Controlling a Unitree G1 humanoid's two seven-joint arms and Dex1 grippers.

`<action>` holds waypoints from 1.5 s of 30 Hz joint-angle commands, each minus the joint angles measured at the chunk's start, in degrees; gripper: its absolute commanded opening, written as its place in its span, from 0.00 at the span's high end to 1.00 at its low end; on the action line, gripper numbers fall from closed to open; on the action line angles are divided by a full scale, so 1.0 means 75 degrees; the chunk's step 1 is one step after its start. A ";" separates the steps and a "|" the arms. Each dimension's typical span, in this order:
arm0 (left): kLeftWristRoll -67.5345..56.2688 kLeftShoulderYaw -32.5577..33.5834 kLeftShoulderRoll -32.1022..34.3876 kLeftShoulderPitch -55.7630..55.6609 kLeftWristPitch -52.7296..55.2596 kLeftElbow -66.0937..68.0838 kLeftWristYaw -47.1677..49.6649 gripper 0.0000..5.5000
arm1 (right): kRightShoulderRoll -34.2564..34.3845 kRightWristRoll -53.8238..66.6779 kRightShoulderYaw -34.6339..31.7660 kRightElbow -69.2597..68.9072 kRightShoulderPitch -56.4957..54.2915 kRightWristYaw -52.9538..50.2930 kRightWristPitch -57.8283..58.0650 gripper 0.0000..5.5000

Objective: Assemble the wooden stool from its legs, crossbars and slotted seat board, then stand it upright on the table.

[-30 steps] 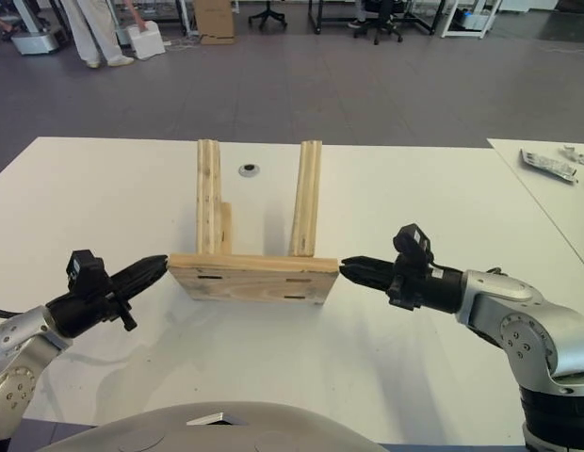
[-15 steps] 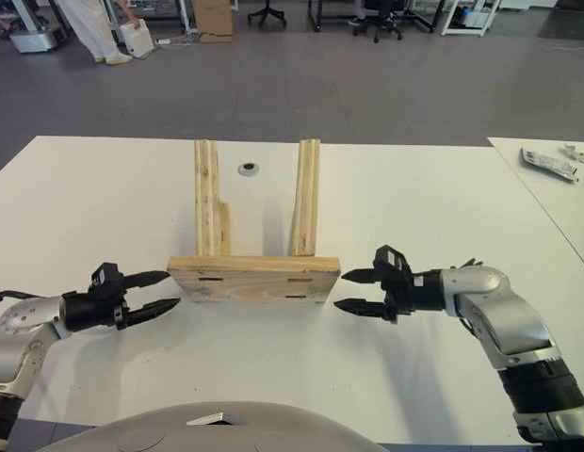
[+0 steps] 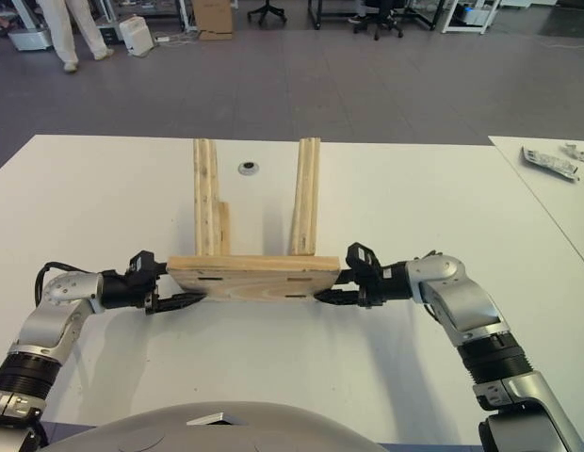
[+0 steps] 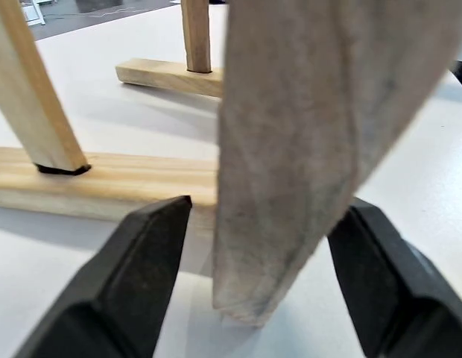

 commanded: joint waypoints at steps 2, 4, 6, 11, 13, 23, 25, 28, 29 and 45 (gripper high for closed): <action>0.0042 0.0031 0.0120 -0.0035 -0.0115 0.0167 -0.0252 0.60 | 0.0118 0.0200 -0.0138 0.0043 -0.0290 0.0168 0.0036 0.67; -0.0030 0.0119 0.0141 -0.0068 -0.0061 0.0206 -0.0293 0.64 | 0.0161 0.0419 -0.0264 -0.0036 -0.0302 0.0220 0.0179 0.67; -0.0161 0.0201 0.0152 -0.0137 0.0139 0.0079 -0.0329 0.67 | 0.0230 0.0801 -0.0478 -0.0228 -0.0329 0.0250 0.0539 0.67; -0.1717 0.0580 0.0577 -0.0699 0.2563 -0.1536 -0.0277 0.68 | 0.0084 0.2475 -0.1391 -0.1274 -0.0787 0.0277 0.2390 0.68; -0.2851 0.0758 0.0979 -0.1234 0.4345 -0.2311 -0.0158 0.68 | -0.0063 0.3382 -0.1802 -0.1756 -0.1193 0.0229 0.3371 0.68; -0.7997 0.2797 0.0318 -0.4989 0.9806 0.0182 0.4460 0.71 | 0.1180 0.7657 -0.4156 0.0198 -0.4036 -0.3400 0.6494 0.72; -0.7973 0.3247 -0.0200 -0.5607 0.9579 0.1317 0.6140 0.73 | 0.1638 0.8053 -0.4602 0.1240 -0.4549 -0.4888 0.6394 0.74; -0.7182 0.3524 -0.0987 -0.6234 0.8749 0.2428 0.8407 0.73 | 0.2464 0.7057 -0.4866 0.2658 -0.5280 -0.8006 0.5684 0.74; -0.7082 0.3549 -0.1221 -0.6340 0.8615 0.2580 0.8875 0.73 | 0.2637 0.6752 -0.4878 0.2930 -0.5371 -0.8742 0.5533 0.74; -0.5138 0.3600 -0.1865 -0.7422 0.6403 0.5391 0.9953 0.51 | 0.3668 0.6982 -0.6061 0.3782 -0.5795 -1.3874 0.4429 0.53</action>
